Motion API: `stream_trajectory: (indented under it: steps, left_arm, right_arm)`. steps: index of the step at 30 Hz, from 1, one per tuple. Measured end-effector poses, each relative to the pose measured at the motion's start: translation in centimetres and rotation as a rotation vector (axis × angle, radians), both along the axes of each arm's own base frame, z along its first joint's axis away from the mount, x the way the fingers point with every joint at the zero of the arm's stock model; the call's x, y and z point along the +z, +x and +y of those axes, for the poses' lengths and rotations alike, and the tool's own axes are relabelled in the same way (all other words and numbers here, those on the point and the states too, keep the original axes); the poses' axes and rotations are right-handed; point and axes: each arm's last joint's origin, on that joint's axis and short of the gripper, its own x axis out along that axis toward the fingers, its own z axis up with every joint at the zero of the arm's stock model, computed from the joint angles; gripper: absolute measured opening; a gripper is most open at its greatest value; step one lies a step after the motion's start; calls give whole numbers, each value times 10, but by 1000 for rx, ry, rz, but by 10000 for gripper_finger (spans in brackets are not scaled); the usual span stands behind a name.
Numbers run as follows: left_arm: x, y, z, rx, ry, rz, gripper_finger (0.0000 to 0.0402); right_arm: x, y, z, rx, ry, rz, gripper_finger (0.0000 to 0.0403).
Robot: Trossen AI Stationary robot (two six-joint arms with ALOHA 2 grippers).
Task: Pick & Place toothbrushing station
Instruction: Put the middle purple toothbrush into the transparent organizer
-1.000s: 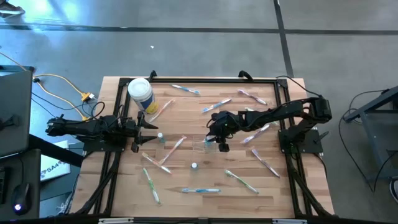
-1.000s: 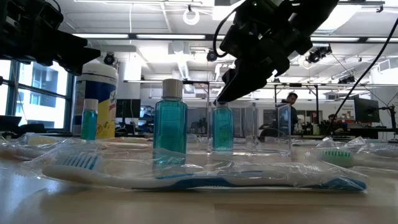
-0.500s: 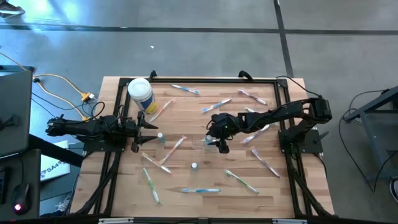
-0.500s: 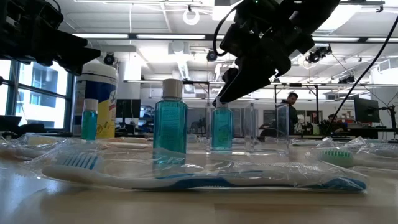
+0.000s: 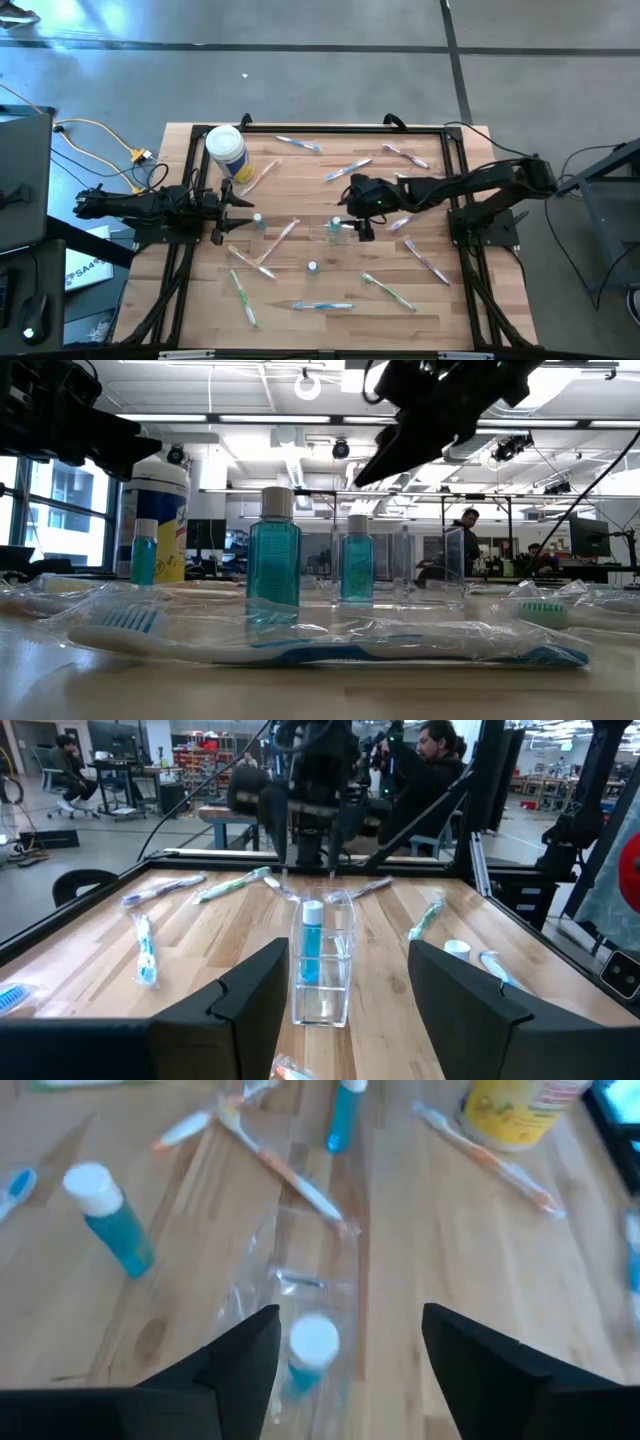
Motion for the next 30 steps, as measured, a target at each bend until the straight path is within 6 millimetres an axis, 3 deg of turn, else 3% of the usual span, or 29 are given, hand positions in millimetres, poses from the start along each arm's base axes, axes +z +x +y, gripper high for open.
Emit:
stream_trajectory:
  steps: [8, 12, 19, 30]
  left_arm:
    - [0, 0, 0, 0, 0, 0, 207]
    - [0, 0, 0, 0, 0, 0, 207]
    - [0, 0, 0, 1, 0, 0, 207]
    - [0, 0, 0, 0, 0, 0, 207]
  right_arm:
    - [36, -48, 14, -95, 32, 49, 239]
    - [42, -76, 15, -165, 68, 144, 239]
    - [32, -107, 7, -324, 80, 394, 239]
    - [8, -110, 7, -454, 96, 604, 239]
